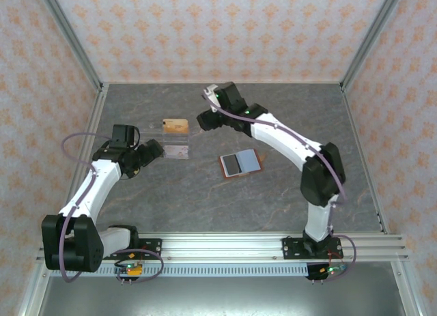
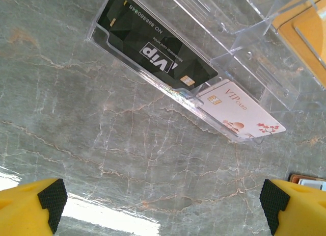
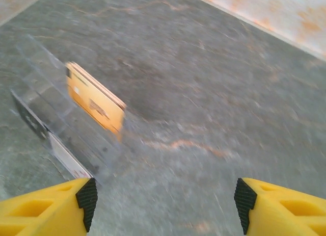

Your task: Take the credit cards out of the card holder

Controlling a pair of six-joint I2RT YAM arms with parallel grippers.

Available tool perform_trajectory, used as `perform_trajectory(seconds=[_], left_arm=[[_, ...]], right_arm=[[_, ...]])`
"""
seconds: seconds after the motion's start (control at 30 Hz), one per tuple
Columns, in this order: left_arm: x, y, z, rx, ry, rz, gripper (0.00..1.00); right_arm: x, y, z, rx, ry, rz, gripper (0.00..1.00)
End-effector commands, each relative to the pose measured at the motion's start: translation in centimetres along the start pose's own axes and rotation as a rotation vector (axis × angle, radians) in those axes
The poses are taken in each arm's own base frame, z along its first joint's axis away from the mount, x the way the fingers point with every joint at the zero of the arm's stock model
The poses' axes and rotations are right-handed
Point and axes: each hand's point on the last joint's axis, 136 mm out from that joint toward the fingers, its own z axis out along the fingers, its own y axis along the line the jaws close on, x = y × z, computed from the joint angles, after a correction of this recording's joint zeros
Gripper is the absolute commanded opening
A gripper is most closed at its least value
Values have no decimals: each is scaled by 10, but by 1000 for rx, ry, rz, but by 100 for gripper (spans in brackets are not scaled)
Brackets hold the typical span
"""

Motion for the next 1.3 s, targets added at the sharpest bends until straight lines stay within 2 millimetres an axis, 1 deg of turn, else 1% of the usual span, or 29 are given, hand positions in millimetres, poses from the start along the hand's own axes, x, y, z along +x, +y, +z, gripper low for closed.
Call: perform_trajectory(seconds=[0.0,0.1,0.13,0.23,0.3,0.43,0.53,0.63,0.77,0.9,1.03,1.17,1.27], left_arm=[[1,-18,0,65,-14,27,100],[7,-39,4,97,-11,75,100],[9,-45,6,105,-8,87,100],[19,-69,14,136,9,120,100],[28,-84,20,154,27,136,100],[45,-118,31,186,50,194,100],[60,-139,39,185,75,239,100],[72,-156,48,187,97,262,99],[82,-170,60,192,119,260,99],[91,-181,70,199,141,262,98],[99,-189,77,213,169,273,98],[105,-190,82,200,182,288,97],[109,-191,84,199,191,292,97]], right_arm=[[28,-42,-11,134,10,248,73],[71,-59,-13,128,99,382,70],[82,-62,-12,121,120,419,69],[118,-61,-9,81,208,495,68],[131,-56,-7,36,255,517,63],[150,-50,2,-10,308,556,60],[163,-51,10,3,350,578,56],[172,-55,14,17,366,613,55],[186,-65,17,65,388,669,55],[205,-70,19,111,425,714,55],[223,-72,16,164,458,790,50],[240,-74,7,233,468,846,50],[251,-68,2,246,477,933,49]])
